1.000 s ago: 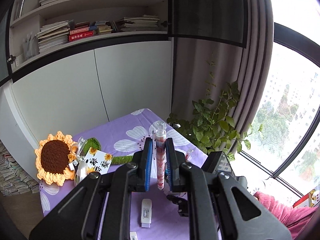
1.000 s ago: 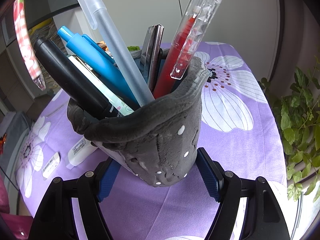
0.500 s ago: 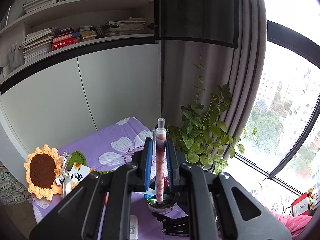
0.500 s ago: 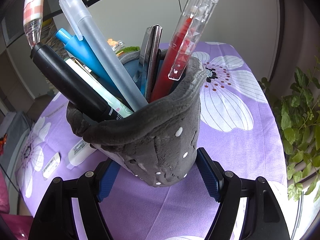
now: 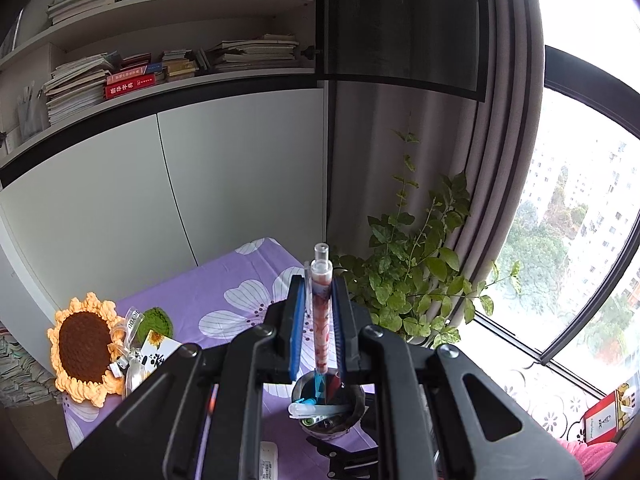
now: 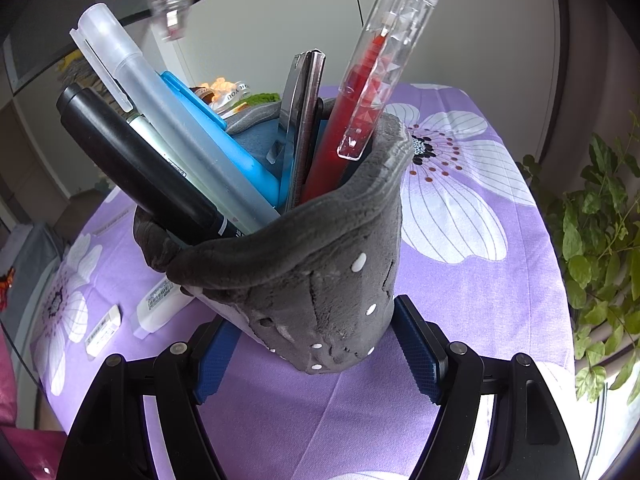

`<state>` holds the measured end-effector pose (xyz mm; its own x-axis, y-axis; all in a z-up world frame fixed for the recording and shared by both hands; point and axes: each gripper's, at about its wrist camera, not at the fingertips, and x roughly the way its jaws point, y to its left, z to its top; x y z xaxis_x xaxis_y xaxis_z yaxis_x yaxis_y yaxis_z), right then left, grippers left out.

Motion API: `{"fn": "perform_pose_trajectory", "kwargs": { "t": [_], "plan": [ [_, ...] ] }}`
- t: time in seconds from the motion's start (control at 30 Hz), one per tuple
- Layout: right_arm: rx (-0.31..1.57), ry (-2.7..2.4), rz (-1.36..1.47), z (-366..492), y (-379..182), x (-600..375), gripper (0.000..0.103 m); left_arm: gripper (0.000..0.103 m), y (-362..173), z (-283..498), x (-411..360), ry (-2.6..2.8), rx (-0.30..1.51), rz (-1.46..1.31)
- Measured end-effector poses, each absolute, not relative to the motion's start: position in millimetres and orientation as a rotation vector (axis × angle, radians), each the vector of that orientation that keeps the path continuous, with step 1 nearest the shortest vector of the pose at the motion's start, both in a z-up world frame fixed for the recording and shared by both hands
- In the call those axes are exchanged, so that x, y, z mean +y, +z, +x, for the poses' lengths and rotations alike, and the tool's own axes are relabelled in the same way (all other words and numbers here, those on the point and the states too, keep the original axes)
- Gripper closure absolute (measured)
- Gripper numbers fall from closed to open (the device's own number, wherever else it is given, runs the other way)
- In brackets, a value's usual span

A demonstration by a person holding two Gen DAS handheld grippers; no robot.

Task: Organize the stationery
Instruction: 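Lift the pink patterned pen into the gray pen holder and release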

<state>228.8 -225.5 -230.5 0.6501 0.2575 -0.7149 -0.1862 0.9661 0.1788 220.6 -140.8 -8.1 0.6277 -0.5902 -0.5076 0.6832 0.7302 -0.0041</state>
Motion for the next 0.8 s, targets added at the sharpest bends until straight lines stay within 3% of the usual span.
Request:
{"fn": "perform_pose_trajectory", "kwargs": {
  "t": [0.8],
  "plan": [
    [0.826,0.251,0.091,228.4,-230.0,-224.6,0.026,0.092,-64.8,229.2,-147.4,-0.696,0.629,0.324]
  ]
}}
